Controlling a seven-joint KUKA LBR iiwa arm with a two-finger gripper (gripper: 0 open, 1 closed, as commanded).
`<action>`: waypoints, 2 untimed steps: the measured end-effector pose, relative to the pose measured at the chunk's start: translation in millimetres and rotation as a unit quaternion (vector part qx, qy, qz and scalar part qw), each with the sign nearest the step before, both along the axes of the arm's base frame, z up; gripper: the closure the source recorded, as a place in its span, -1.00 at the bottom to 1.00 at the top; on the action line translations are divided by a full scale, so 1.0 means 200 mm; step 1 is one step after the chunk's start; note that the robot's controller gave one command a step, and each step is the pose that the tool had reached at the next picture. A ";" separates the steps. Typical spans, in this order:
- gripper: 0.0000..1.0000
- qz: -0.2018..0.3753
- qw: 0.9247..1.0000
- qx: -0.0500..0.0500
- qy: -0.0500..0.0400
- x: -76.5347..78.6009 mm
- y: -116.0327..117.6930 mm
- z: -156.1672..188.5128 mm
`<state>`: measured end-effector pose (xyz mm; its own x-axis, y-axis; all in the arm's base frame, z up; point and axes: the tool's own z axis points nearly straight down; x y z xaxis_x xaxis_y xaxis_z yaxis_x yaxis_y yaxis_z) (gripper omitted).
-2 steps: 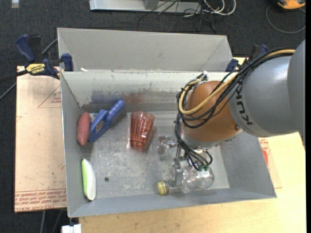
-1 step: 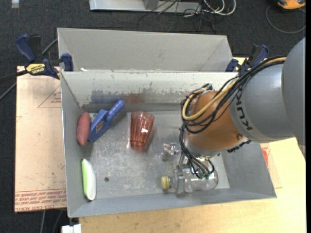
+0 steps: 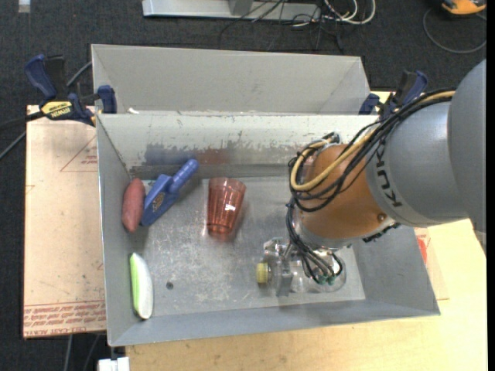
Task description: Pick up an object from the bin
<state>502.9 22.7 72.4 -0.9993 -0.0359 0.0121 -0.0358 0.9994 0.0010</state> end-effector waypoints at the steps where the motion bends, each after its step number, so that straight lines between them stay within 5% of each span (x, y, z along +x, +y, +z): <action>1: 1.00 0.000 1.000 0.000 0.000 0.00 0.00 0.00; 2: 1.00 -0.001 1.000 0.001 -0.001 -0.01 0.00 0.78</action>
Offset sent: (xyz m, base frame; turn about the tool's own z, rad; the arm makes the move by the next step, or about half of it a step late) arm -0.0020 -0.0008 0.1563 0.0009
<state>501.7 22.3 228.7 -0.9994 -0.0333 0.0096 -0.0333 0.9994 0.0020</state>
